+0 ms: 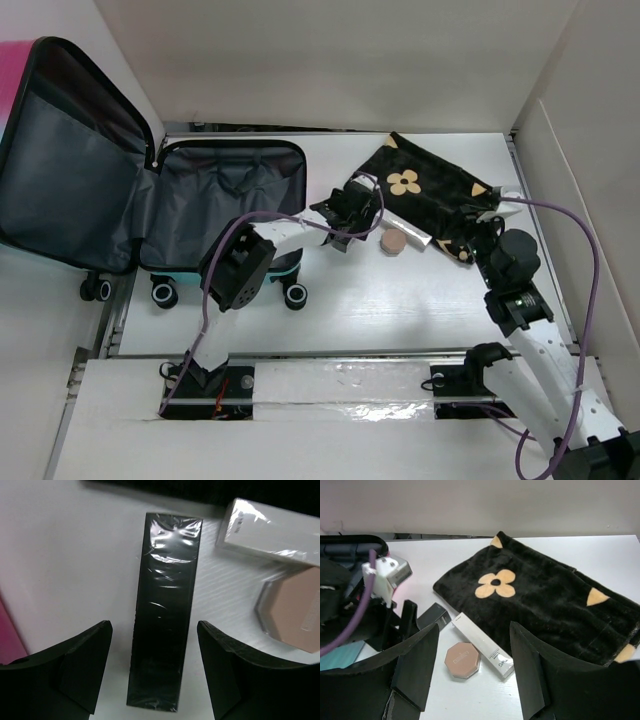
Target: Pack the luggage
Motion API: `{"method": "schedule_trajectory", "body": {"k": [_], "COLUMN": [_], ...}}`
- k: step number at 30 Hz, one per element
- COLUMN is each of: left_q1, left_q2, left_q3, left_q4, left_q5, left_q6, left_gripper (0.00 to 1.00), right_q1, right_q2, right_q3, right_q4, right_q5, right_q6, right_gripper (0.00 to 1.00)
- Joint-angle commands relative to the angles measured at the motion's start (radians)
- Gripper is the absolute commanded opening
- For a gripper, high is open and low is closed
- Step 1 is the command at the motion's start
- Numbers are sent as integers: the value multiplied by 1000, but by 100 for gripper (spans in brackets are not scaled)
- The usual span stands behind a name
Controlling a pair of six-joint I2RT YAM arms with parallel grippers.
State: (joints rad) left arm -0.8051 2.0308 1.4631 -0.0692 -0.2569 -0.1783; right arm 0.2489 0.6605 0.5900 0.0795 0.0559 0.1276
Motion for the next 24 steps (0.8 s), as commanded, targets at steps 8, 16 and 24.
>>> {"method": "schedule_trajectory", "body": {"k": [8, 16, 24], "left_q1": [6, -3, 176], "left_q2": [8, -485, -866], "left_q3": [9, -242, -683], "left_q4": [9, 219, 391], "left_q5": [4, -111, -280], "left_q6": [19, -81, -314], "left_gripper": [2, 0, 20], "right_q1": [-5, -5, -5], "right_q2": [-19, 1, 82], "right_q3": [11, -2, 11], "right_q4": [37, 74, 97], "right_q5": [10, -17, -140], "right_q6": [-13, 0, -6], "right_gripper": [65, 64, 65]}}
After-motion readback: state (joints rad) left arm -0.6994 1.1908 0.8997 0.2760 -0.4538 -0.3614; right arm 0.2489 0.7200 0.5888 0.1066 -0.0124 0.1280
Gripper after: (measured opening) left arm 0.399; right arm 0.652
